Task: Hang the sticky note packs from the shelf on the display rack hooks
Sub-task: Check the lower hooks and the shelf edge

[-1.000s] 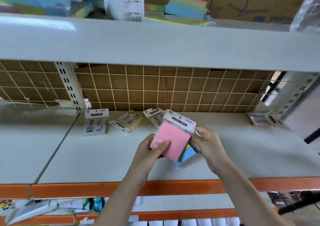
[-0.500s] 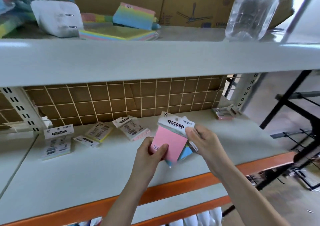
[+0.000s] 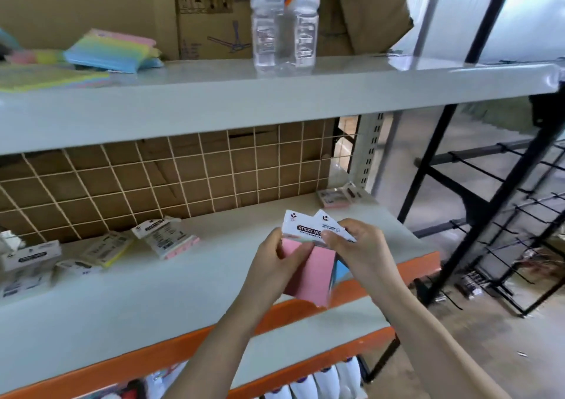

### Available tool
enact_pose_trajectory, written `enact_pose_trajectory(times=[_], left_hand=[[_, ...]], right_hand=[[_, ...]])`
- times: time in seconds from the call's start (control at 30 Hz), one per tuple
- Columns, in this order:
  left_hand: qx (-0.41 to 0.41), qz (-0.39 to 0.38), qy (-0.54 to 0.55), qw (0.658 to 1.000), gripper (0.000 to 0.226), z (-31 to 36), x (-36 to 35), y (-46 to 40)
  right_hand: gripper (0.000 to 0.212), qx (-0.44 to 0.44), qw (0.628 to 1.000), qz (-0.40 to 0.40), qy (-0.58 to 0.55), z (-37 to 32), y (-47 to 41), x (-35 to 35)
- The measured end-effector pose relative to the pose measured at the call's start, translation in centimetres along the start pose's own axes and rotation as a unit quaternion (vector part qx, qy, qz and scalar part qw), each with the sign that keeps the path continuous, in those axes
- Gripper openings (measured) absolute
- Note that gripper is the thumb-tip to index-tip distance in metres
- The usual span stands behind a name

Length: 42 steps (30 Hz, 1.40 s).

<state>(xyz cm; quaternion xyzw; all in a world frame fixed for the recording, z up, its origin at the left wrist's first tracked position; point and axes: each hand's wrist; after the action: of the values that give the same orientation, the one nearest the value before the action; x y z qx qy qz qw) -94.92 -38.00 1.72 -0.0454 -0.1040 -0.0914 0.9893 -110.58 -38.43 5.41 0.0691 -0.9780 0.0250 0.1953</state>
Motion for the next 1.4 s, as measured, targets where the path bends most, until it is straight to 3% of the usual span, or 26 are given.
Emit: enact_pose_trajectory(times=[0.1,0.2,0.27,0.37,0.5,0.7,0.87,1.03,1.3,1.4], left_hand=[[0.016,-0.038,0.029,0.999,0.009,1.8,-4.0,-1.4],[0.000,-0.029,0.036,0.999,0.008,3.0,-8.2,-2.4],[-0.013,-0.001,0.056,0.998,0.009,3.7,-11.5,-2.8],[-0.026,0.045,0.070,0.996,0.014,4.8,-16.6,-3.1],[-0.051,0.036,0.062,0.996,0.019,6.6,-22.9,-3.5],[-0.076,-0.033,0.046,0.995,0.020,9.8,-30.5,-5.3],[-0.081,-0.074,0.053,0.992,0.019,11.6,-35.4,-7.3],[-0.104,-0.093,0.068,0.988,0.013,13.5,-39.6,-10.8],[-0.090,-0.113,0.094,0.985,0.017,16.2,-46.8,-20.0],[-0.079,-0.108,0.107,0.985,0.005,17.1,-49.0,-23.8]], right_hand=[[0.021,0.008,1.000,-0.003,-0.018,1.5,0.9,4.3],[0.022,0.014,0.999,0.000,-0.037,3.5,2.0,8.6],[0.020,0.017,0.993,0.000,-0.118,5.0,3.1,11.5],[0.027,0.004,0.954,0.004,-0.300,6.7,4.7,15.3],[0.024,0.001,0.935,0.048,-0.352,8.3,6.6,20.0],[0.018,0.016,0.928,0.181,-0.324,10.0,8.6,26.6],[0.020,0.050,0.950,0.270,-0.150,11.5,8.8,31.8],[0.035,0.061,0.942,0.322,-0.078,13.4,7.7,38.3],[0.028,0.023,0.958,0.285,-0.005,16.1,1.7,49.6],[0.024,0.040,0.957,0.288,0.023,16.9,-1.2,53.2]])
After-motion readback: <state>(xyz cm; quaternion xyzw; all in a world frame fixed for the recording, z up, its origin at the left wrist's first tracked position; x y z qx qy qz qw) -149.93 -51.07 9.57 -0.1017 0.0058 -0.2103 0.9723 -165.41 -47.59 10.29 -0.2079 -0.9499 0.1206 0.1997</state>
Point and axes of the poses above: each hand's wrist, its own y-axis away from the middle knuckle, its own x-axis out of the back of the hand, z = x × y, and after that the axes turned 12 degrees about -z, right-handed
